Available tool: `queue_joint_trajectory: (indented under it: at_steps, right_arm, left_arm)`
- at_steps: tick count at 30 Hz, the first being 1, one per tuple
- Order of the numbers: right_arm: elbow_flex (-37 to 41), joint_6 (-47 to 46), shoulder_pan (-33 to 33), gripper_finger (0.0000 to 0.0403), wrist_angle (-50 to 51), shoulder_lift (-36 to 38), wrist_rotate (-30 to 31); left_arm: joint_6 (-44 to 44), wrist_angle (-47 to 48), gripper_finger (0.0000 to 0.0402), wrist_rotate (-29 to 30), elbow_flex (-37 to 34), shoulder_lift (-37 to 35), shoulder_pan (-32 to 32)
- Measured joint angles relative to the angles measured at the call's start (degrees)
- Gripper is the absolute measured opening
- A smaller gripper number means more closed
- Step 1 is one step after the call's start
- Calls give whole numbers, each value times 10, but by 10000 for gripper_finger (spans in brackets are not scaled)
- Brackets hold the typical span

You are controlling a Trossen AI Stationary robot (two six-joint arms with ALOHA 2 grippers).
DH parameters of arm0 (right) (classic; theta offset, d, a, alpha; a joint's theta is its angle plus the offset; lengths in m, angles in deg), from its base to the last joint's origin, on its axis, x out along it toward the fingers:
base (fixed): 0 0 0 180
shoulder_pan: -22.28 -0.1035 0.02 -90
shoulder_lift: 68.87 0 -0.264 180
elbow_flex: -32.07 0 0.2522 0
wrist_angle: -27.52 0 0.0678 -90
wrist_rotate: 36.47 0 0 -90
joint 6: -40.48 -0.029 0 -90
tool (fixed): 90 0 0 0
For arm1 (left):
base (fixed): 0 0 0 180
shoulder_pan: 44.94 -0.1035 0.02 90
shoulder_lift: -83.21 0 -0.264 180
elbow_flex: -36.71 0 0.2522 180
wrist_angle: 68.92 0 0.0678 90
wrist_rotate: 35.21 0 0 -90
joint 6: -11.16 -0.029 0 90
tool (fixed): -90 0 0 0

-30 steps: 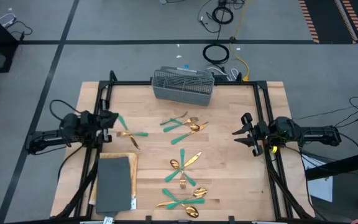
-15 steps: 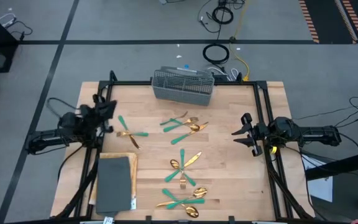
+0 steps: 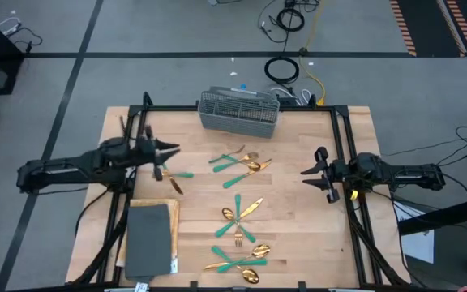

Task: Sort silverware
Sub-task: Put the green fork into the gray silverware basket

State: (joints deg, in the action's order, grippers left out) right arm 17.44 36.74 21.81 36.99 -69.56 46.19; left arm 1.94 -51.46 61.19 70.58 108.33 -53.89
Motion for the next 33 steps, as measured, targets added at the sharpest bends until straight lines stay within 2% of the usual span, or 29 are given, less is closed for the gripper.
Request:
queue_joint_trajectory:
  at_steps: [4,9,12,17,24,28,33]
  right_arm:
    - [0,-1,0,110,15,0,2]
    - [0,-1,0,110,27,0,26]
    - [0,-1,0,110,27,-1,29]
    - [0,-1,0,110,28,-1,30]
    - [0,1,0,110,28,-8,31]
    - [0,0,0,110,28,-13,31]
    - [0,-1,0,110,28,-15,30]
  left_arm:
    - [-6,45,122,3,40,67,0]
    - [41,262,139,79,132,152,0]
    - [89,369,140,82,177,206,0]
    - [107,369,140,-2,187,266,1]
    - [134,374,140,-3,186,359,-1]
    - [245,337,139,0,186,411,-1]
    - [397,385,139,22,186,467,-1]
